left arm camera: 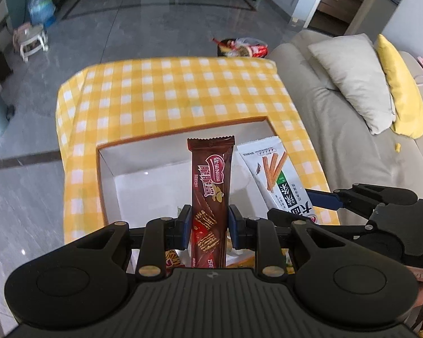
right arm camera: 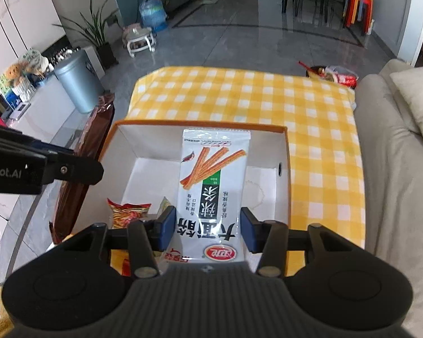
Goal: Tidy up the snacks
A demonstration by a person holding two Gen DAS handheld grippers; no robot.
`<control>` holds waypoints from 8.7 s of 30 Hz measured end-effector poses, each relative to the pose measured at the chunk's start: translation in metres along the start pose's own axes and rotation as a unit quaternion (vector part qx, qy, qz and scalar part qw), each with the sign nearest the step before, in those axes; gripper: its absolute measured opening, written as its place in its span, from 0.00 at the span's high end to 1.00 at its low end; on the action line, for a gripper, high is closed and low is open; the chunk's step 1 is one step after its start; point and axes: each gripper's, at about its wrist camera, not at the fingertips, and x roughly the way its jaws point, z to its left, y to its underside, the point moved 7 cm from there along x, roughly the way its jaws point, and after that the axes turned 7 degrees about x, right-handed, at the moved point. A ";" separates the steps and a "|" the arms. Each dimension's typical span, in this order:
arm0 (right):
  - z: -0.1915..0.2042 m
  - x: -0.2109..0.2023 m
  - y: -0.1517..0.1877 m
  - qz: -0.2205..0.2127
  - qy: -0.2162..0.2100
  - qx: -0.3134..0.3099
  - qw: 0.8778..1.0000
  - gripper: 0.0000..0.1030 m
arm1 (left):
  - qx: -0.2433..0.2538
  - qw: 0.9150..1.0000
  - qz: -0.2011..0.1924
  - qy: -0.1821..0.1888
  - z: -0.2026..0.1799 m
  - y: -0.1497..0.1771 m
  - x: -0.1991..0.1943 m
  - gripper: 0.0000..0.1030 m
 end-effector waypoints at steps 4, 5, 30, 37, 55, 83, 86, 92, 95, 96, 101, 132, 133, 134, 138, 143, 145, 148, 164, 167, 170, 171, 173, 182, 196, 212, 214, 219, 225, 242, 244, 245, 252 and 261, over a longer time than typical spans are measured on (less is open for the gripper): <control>-0.004 0.027 -0.007 0.027 0.003 0.002 1.000 0.55 | -0.027 0.999 0.019 0.016 0.011 0.000 0.026 0.72; -0.005 0.033 -0.008 0.033 0.008 0.000 0.999 0.55 | -0.033 0.999 0.025 0.021 0.013 0.000 0.033 0.72; -0.012 0.123 0.035 0.143 0.100 -0.080 0.981 0.54 | -0.036 0.988 0.145 -0.029 0.040 0.041 0.131 0.72; -0.015 0.127 0.036 0.156 0.100 -0.072 0.980 0.54 | -0.033 0.988 0.147 -0.040 0.042 0.047 0.135 0.72; -0.004 0.106 0.033 0.133 0.101 -0.079 0.983 0.35 | -0.027 0.991 0.126 -0.048 0.039 0.048 0.106 0.61; 0.033 -0.050 0.057 -0.019 0.032 -0.021 0.999 0.20 | 0.019 0.996 -0.049 -0.067 -0.005 0.072 -0.050 0.54; 0.036 -0.064 0.070 -0.032 0.020 -0.017 0.999 0.20 | 0.032 0.995 -0.060 -0.069 -0.010 0.081 -0.060 0.52; 0.036 -0.083 0.096 -0.050 0.004 -0.008 0.999 0.20 | 0.031 0.997 -0.063 -0.031 -0.017 0.103 -0.073 0.45; 0.031 -0.085 0.111 -0.049 -0.007 0.009 0.999 0.20 | 0.037 0.998 -0.056 -0.020 -0.021 0.117 -0.072 0.43; 0.028 -0.085 0.116 -0.047 -0.011 0.017 0.999 0.20 | 0.039 0.998 -0.053 -0.018 -0.022 0.121 -0.071 0.43; 0.011 -0.077 0.140 -0.047 -0.021 0.062 0.997 0.20 | 0.042 0.998 -0.043 -0.010 -0.026 0.142 -0.060 0.39; -0.025 0.022 0.180 -0.039 -0.002 0.069 0.997 0.55 | -0.057 0.997 0.019 -0.047 -0.019 0.186 0.089 0.17; -0.025 0.023 0.179 -0.040 -0.005 0.068 0.997 0.57 | -0.062 0.997 0.020 -0.044 -0.018 0.185 0.094 0.17; -0.024 0.025 0.178 -0.040 -0.006 0.067 0.997 0.61 | -0.066 0.997 0.021 -0.042 -0.017 0.185 0.098 0.17; -0.024 0.033 0.176 -0.036 0.002 0.060 0.998 0.68 | -0.073 0.996 0.026 -0.048 -0.016 0.183 0.111 0.14; -0.027 0.036 0.177 -0.033 0.000 0.068 0.997 0.68 | -0.072 0.995 0.029 -0.061 -0.015 0.181 0.119 0.09; -0.026 0.037 0.176 -0.032 0.000 0.067 0.997 0.68 | -0.065 0.995 0.033 -0.067 -0.015 0.180 0.123 0.07; -0.025 0.038 0.175 -0.032 0.002 0.064 0.997 0.68 | -0.051 0.995 0.035 -0.076 -0.016 0.180 0.127 0.05; -0.006 0.036 0.165 -0.048 -0.023 0.032 0.998 0.68 | -0.051 0.996 0.034 -0.069 0.003 0.184 0.114 0.21; 0.001 0.043 0.162 -0.042 -0.022 0.023 0.999 0.68 | -0.058 0.995 0.028 -0.073 0.011 0.186 0.101 0.21; 0.006 0.052 0.159 -0.032 -0.024 0.020 0.999 0.68 | -0.064 0.994 0.023 -0.080 0.015 0.187 0.091 0.21; 0.007 0.056 0.159 -0.028 -0.022 0.018 0.999 0.67 | -0.067 0.994 0.022 -0.081 0.016 0.186 0.089 0.21; 0.011 0.063 0.158 -0.022 -0.020 0.015 0.999 0.66 | -0.077 0.993 0.023 -0.082 0.020 0.186 0.085 0.21; 0.018 0.092 0.164 0.006 0.002 -0.001 1.000 0.58 | -0.094 0.992 0.017 -0.076 0.025 0.186 0.077 0.21; 0.021 0.101 0.168 0.008 0.015 -0.012 1.000 0.70 | -0.098 0.993 0.005 -0.071 0.022 0.187 0.062 0.21; 0.038 0.024 0.164 -0.043 -0.021 -0.014 0.999 0.72 | -0.068 0.994 -0.052 -0.066 0.001 0.182 0.004 0.21; 0.040 0.010 0.162 -0.058 -0.021 -0.017 0.998 0.72 | -0.062 0.994 -0.062 -0.066 -0.001 0.179 -0.003 0.21; 0.046 -0.025 0.154 -0.101 -0.027 -0.024 0.994 0.72 | -0.046 0.993 -0.085 -0.069 -0.007 0.168 -0.021 0.21; 0.048 -0.053 0.133 -0.127 -0.039 -0.026 0.991 0.72 | -0.025 0.991 -0.109 -0.069 -0.009 0.145 -0.039 0.21; 0.028 -0.041 0.026 -0.140 0.025 -0.060 0.988 0.95 | 0.043 0.987 -0.110 -0.110 0.007 0.052 -0.023 0.21; 0.025 -0.029 0.015 -0.130 0.031 -0.063 0.989 0.99 | 0.049 0.987 -0.101 -0.113 0.010 0.045 -0.014 0.21; 0.023 -0.023 0.011 -0.125 0.033 -0.063 0.990 0.99 | 0.049 0.988 -0.094 -0.116 0.012 0.042 -0.008 0.21; 0.003 0.010 0.010 -0.073 0.019 -0.050 0.996 0.97 | 0.048 0.992 -0.053 -0.108 0.028 0.041 0.022 0.20; -0.006 0.010 0.061 0.007 -0.040 -0.013 0.999 0.85 | 0.050 0.992 -0.016 -0.113 0.039 0.052 0.052 0.20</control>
